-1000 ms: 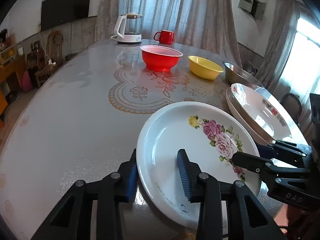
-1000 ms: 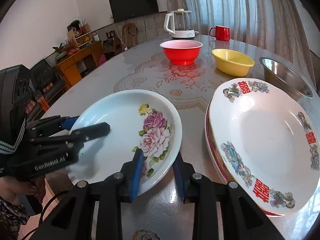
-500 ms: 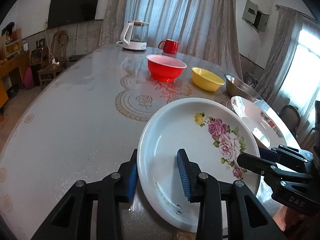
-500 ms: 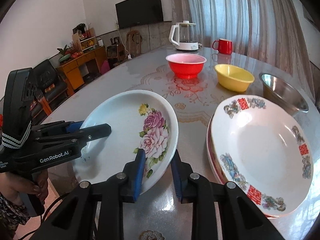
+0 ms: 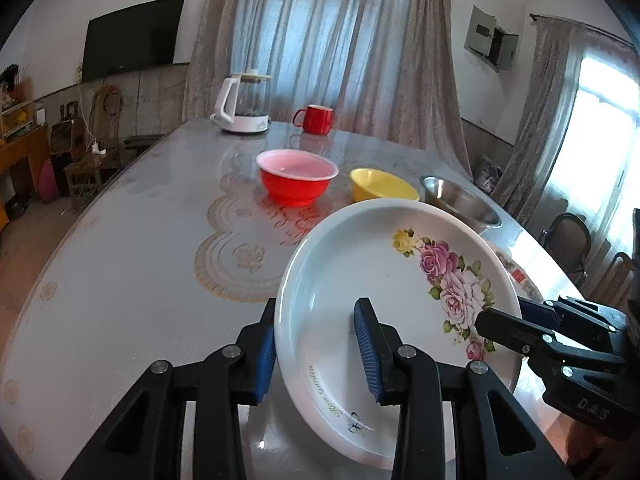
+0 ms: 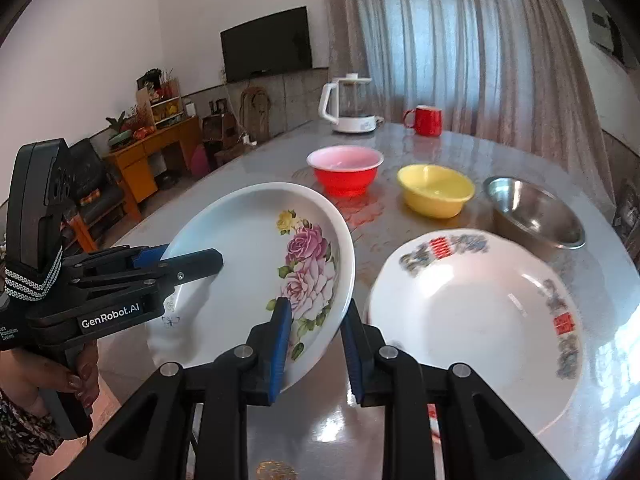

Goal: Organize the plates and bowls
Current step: 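Lift the rose-print plate and carry it over the plate stack, then lower the rose-print plate onto the red-patterned plate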

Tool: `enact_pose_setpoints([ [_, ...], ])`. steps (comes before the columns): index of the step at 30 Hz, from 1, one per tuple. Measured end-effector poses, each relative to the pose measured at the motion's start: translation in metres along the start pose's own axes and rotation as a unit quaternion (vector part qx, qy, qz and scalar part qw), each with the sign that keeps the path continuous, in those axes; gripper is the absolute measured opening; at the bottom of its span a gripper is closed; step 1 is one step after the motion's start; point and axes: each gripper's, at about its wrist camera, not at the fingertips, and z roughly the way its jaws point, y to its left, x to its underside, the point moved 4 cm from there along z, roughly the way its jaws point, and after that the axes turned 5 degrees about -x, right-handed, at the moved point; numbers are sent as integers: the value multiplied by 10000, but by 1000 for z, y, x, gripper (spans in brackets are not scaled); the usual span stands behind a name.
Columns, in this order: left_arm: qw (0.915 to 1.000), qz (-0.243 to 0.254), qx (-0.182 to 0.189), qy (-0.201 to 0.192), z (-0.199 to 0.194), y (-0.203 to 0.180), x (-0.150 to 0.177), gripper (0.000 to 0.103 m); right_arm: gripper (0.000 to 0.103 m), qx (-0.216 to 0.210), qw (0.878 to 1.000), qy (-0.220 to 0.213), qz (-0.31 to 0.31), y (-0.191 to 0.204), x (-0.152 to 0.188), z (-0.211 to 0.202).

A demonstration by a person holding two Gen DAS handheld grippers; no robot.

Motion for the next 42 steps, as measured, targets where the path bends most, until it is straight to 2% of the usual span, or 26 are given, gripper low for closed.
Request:
enact_pose_setpoints([
  [8, 9998, 141, 69, -78, 6, -24, -15, 37, 25, 172, 9996, -149, 148, -17, -3, -14],
  [25, 9970, 521, 559, -82, 31, -101, -38, 37, 25, 718, 9945, -412, 638, -77, -1, -53],
  [42, 9938, 761, 745, 331, 68, -153, -31, 37, 25, 908, 9880, -281, 1219, -128, 19, -63],
])
